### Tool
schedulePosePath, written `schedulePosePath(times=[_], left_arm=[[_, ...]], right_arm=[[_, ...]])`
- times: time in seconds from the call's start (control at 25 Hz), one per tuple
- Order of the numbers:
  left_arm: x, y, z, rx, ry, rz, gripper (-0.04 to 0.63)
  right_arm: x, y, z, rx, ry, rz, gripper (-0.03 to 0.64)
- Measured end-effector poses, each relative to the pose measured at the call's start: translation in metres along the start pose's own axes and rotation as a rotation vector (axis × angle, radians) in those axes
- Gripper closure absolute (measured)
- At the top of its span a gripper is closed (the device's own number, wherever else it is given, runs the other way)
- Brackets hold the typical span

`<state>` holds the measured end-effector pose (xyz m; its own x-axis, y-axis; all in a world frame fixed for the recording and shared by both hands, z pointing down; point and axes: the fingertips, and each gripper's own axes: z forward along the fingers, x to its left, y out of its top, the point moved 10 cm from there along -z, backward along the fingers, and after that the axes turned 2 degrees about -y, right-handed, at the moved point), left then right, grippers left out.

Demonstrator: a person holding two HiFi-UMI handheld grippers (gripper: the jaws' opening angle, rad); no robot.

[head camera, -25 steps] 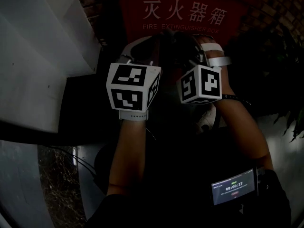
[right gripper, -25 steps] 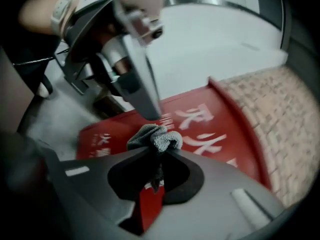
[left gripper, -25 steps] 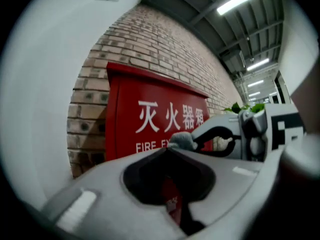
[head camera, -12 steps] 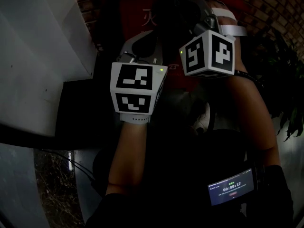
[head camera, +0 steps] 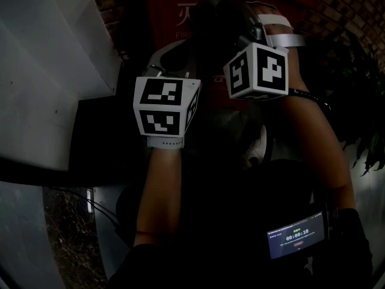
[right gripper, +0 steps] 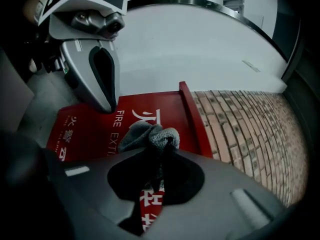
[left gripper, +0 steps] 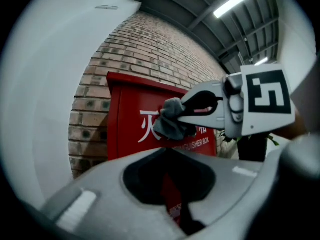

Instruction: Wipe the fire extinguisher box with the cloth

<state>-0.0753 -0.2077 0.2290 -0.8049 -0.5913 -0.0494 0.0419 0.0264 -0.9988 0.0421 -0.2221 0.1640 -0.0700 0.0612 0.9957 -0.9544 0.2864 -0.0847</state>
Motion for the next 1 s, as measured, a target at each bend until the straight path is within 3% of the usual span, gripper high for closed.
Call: schedulePosePath(times=[0.36, 0.64, 1.0], left_arm=[[0.0, -0.027, 0.01, 0.025, -0.002, -0.02, 0.592], [-0.006, -0.043, 0.016, 0.072, -0.001, -0.01, 0.592], [-0.001, -0.082, 0.024, 0.168, -0.003, -0.052, 0.592]], right_arm=[[0.033, -0.005, 0.002, -0.01, 0.047, 0.041, 0.584], [0.075, -0.007, 0.002, 0.006, 0.161, 0.019, 0.584], [0.13, -0.006, 0.011, 0.001, 0.264, 0.041, 0.584]])
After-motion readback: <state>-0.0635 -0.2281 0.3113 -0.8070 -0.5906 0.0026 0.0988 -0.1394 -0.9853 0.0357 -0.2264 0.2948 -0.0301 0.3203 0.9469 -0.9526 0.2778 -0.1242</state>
